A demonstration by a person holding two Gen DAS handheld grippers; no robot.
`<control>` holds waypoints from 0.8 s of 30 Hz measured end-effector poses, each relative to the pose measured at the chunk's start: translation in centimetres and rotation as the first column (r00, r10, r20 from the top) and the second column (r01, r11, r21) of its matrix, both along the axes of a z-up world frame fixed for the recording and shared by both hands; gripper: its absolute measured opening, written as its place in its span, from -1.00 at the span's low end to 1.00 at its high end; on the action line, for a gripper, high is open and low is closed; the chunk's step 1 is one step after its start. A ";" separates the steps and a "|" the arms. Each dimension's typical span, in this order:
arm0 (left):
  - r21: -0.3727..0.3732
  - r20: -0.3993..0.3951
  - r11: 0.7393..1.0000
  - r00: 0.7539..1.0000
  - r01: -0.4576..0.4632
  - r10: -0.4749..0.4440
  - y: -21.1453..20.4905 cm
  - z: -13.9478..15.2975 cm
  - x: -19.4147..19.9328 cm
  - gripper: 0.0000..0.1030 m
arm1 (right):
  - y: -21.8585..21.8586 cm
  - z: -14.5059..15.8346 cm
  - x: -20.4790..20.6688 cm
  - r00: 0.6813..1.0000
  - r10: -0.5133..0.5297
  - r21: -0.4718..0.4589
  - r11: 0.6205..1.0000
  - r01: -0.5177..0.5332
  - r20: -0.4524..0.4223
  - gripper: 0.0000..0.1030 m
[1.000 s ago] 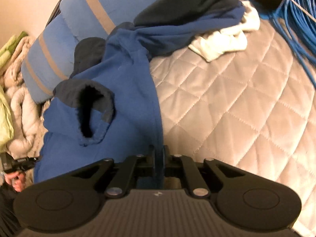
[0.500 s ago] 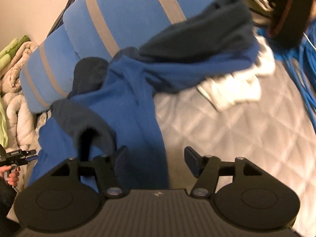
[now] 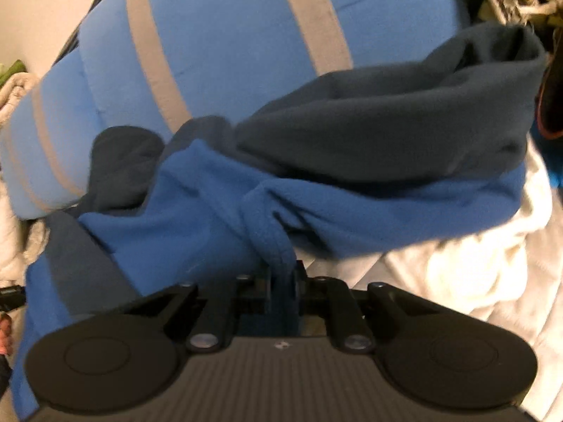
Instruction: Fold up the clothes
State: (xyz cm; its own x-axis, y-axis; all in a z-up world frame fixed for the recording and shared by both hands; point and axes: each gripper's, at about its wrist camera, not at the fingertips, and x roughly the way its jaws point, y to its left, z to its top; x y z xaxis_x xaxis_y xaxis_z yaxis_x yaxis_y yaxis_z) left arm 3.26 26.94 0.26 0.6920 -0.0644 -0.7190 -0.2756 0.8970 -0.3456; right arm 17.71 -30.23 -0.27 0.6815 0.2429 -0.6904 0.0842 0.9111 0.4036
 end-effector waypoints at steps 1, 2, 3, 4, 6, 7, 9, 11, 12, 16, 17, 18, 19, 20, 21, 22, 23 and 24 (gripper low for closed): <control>0.014 0.007 1.000 1.000 -0.006 0.006 0.3 0.1 0.5 -0.74 | -0.2 -0.3 0.2 1.000 -0.001 0.008 1.000 0.001 -0.011 -0.78; -0.002 0.004 1.000 1.000 -0.011 0.011 0.6 -0.2 0.9 -0.74 | -0.2 -0.6 0.3 1.000 -0.001 0.011 1.000 0.001 -0.023 -0.78; -0.017 0.001 1.000 1.000 -0.016 0.016 0.9 -0.5 1.2 -0.74 | -0.2 -1.0 0.5 0.999 -0.001 0.015 1.000 0.001 -0.036 -0.74; -0.011 0.007 1.000 1.000 -0.017 0.017 0.8 -0.7 1.3 -0.74 | -0.2 -1.3 0.7 0.999 0.000 0.019 1.000 0.001 -0.048 -0.72; 0.014 0.020 1.000 1.000 -0.007 0.007 0.4 -0.9 1.2 -0.73 | -0.2 -1.5 0.7 0.997 -0.006 0.024 1.000 0.008 -0.074 -0.20; 0.024 0.023 1.000 1.000 0.004 -0.005 0.4 -0.8 1.1 -0.71 | -0.3 -1.3 0.5 0.997 -0.015 0.021 1.000 0.017 -0.075 -0.11; 0.015 0.023 1.000 0.999 0.026 -0.027 0.6 -0.5 0.7 -0.62 | -0.2 -0.2 -0.2 0.998 -0.017 -0.001 1.000 0.017 -0.060 0.29; -0.028 0.021 0.999 0.999 0.038 -0.038 1.7 0.0 0.2 -0.54 | 0.1 1.2 -1.3 0.999 -0.010 -0.053 0.999 0.008 -0.041 0.57; -0.054 0.023 0.998 0.999 0.040 -0.039 2.3 0.2 -0.2 -0.45 | 0.4 2.0 -1.9 0.999 -0.005 -0.081 0.997 0.003 -0.033 0.60; -0.159 0.054 0.986 0.998 0.041 -0.033 4.5 1.1 -2.0 -0.29 | 1.6 5.1 -4.4 1.000 0.010 -0.184 0.983 -0.010 -0.003 0.70; -0.179 0.059 0.983 0.998 0.039 -0.029 4.9 1.1 -2.2 -0.08 | 1.9 5.8 -4.9 1.000 0.009 -0.188 0.982 -0.007 0.010 0.70; -0.199 0.062 0.980 0.998 0.028 -0.016 5.2 1.0 -2.3 0.22 | 2.2 6.4 -5.5 1.000 0.010 -0.185 0.983 -0.005 0.024 0.71; -0.226 0.071 0.974 0.997 0.018 -0.002 5.4 0.8 -2.2 0.31 | 2.7 6.9 -6.0 0.999 0.014 -0.177 0.984 -0.008 0.036 0.72; -0.254 0.079 0.967 0.997 0.008 0.012 5.6 0.6 -2.1 0.36 | 3.3 7.4 -6.4 0.999 0.021 -0.167 0.986 -0.013 0.047 0.73; -0.281 0.087 0.960 0.996 -0.001 0.026 5.8 0.4 -2.0 0.37 | 3.8 7.8 -6.8 0.998 0.028 -0.158 0.987 -0.019 0.058 0.74; -0.321 0.087 0.947 0.995 -0.011 0.042 6.0 0.0 -1.7 0.37 | 4.5 8.2 -7.1 0.997 0.035 -0.151 0.988 -0.024 0.065 0.75; -0.361 0.087 0.932 0.995 -0.022 0.057 6.1 -0.4 -1.3 0.37 | 5.3 8.4 -7.3 0.997 0.037 -0.147 0.989 -0.027 0.064 0.77; -0.400 0.087 0.916 0.994 -0.032 0.072 6.2 -0.9 -1.0 0.37 | 6.0 8.6 -7.4 0.997 0.037 -0.144 0.989 -0.028 0.061 0.78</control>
State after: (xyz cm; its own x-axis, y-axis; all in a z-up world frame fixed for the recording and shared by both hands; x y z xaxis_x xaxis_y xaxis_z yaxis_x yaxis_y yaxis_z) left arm 2.25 33.17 -0.60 0.7676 -0.2928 -0.5702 -0.2646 0.6654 -0.6980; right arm 10.35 -24.20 8.32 0.7182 0.1672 -0.6754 0.0325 0.9616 0.2726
